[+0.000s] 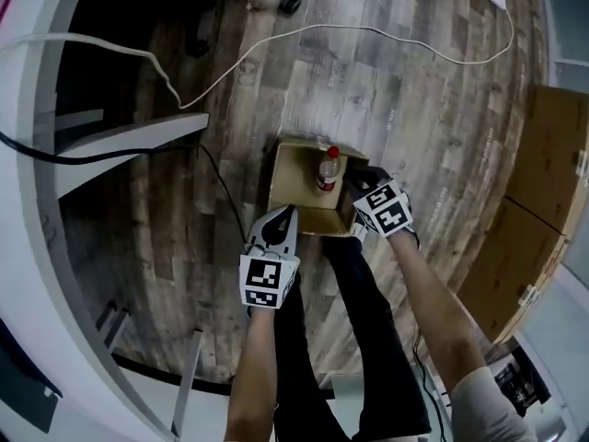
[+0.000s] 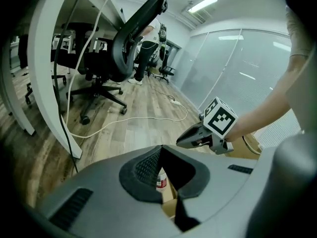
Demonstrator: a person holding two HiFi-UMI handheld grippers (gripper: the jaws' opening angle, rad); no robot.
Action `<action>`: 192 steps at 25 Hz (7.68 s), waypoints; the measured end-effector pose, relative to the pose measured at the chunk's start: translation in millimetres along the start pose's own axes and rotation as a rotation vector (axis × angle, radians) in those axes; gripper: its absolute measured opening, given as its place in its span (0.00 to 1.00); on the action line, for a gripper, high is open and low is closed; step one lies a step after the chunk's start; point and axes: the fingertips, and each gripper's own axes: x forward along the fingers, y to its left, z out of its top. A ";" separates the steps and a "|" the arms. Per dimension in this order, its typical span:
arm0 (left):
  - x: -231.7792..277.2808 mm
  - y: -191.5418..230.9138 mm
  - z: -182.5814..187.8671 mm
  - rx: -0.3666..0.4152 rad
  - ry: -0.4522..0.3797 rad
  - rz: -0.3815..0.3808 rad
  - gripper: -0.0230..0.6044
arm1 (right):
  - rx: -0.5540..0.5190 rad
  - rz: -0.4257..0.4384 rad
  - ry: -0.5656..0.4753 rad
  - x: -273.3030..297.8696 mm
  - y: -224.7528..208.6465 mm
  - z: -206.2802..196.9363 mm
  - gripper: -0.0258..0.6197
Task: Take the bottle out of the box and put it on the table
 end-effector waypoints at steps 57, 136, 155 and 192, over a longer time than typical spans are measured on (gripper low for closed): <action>11.6 -25.4 -138.1 0.107 0.020 -0.103 0.06 | -0.563 0.008 0.208 67.7 85.2 -133.1 0.32; -674.7 89.3 195.5 -0.153 -0.464 0.520 0.06 | -1.252 0.391 -0.007 -375.6 674.1 483.3 0.33; -691.7 40.1 190.5 -0.124 -0.493 0.584 0.06 | -0.694 0.371 -0.543 -407.1 644.0 485.3 0.39; -696.2 -218.4 148.3 -0.214 -0.668 0.837 0.06 | -0.433 0.388 -0.727 -570.3 541.9 184.6 0.15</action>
